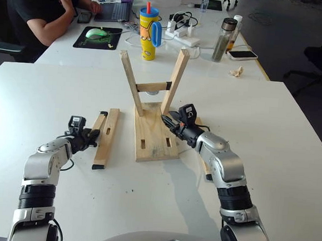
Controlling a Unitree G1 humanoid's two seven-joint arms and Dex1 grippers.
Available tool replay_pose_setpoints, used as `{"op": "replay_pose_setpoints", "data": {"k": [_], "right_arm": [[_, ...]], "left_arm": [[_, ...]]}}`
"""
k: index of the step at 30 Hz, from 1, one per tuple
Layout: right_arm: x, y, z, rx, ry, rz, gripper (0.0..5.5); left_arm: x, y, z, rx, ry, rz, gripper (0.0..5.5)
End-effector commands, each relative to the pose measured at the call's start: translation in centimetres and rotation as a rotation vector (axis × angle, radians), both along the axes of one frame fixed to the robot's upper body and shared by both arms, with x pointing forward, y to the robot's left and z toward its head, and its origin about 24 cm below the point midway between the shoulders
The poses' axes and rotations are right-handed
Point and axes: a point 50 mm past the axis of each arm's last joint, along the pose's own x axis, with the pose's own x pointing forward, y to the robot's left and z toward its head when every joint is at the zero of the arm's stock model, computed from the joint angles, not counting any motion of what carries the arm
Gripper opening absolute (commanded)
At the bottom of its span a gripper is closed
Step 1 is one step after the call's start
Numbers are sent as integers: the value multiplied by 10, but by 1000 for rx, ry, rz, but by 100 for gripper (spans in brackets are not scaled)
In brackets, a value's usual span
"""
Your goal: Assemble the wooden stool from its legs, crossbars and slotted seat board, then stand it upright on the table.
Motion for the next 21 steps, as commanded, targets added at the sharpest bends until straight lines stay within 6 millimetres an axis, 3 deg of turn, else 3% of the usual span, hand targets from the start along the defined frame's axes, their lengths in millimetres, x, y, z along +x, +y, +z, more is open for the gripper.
{"op": "replay_pose_setpoints", "data": {"k": [1,4,7,10,16,21], "right_arm": [[0,2,9,0,-50,17,177],[-4,5,11,74,-32,50,177],[-7,6,12,190,28,60,177],[-11,4,15,349,104,81,203],[-20,-3,25,739,307,143,300],[-23,2,37,948,398,192,371]], "left_arm": [[-1,6,-5,15,-14,56,135],[11,7,25,10,-227,70,135],[15,0,50,-69,-373,-32,135],[8,-3,56,-86,-388,-165,135],[-29,-28,83,-107,-484,-564,135],[-31,-55,88,-112,-551,-646,135]]}}
